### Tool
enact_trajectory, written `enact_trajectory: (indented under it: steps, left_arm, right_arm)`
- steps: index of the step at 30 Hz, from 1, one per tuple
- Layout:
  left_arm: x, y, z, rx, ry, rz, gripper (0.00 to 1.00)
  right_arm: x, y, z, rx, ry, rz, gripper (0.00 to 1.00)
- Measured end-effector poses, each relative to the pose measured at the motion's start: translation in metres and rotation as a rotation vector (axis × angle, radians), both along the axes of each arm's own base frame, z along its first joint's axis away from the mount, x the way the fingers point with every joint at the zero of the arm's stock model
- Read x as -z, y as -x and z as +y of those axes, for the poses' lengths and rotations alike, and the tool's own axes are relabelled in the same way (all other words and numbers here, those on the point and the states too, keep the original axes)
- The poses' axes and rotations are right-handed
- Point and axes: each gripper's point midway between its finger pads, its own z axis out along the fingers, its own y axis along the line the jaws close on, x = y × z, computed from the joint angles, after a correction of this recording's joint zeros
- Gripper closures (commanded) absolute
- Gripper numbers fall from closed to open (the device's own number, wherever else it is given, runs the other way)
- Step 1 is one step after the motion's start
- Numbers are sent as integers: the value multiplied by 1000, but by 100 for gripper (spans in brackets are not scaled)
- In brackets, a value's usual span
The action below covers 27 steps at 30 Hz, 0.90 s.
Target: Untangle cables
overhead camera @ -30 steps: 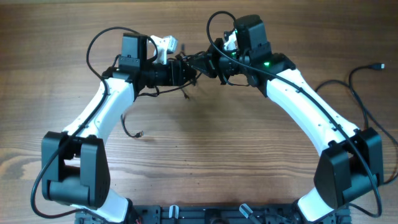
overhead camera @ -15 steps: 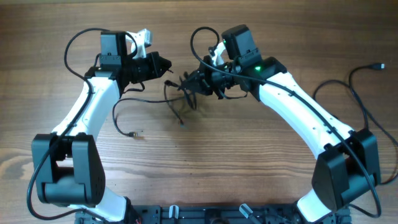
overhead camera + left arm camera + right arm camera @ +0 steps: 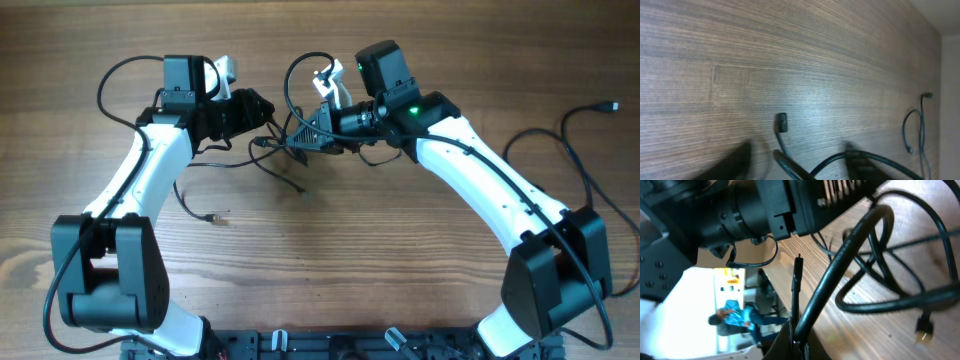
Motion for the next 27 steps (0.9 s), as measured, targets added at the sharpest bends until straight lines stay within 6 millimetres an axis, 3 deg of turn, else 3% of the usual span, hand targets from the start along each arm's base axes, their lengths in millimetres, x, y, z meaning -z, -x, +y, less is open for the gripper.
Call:
enact_trajectory:
  steps: [4, 8, 13, 16, 21, 27]
  left_arm:
    - [1, 1, 1, -20, 8, 18, 11]
    - [0, 2, -2, -42, 43, 43, 11]
    - [-7, 12, -16, -55, 183, 135, 23]
    - [-14, 17, -14, -59, 276, 181, 31]
    - [-19, 20, -15, -52, 333, 207, 32]
    - [-18, 28, -34, -12, 330, 229, 59]
  right_arm:
    - [2, -2, -1, -41, 9, -107, 96]
    - [4, -3, -2, -74, 19, -183, 96]
    - [7, -3, -4, -103, 33, -240, 96]
    - [17, 7, -10, -138, 72, -222, 96]
    - [18, 11, -10, -179, 66, -263, 96]
    - [14, 9, -8, -190, 45, -299, 96]
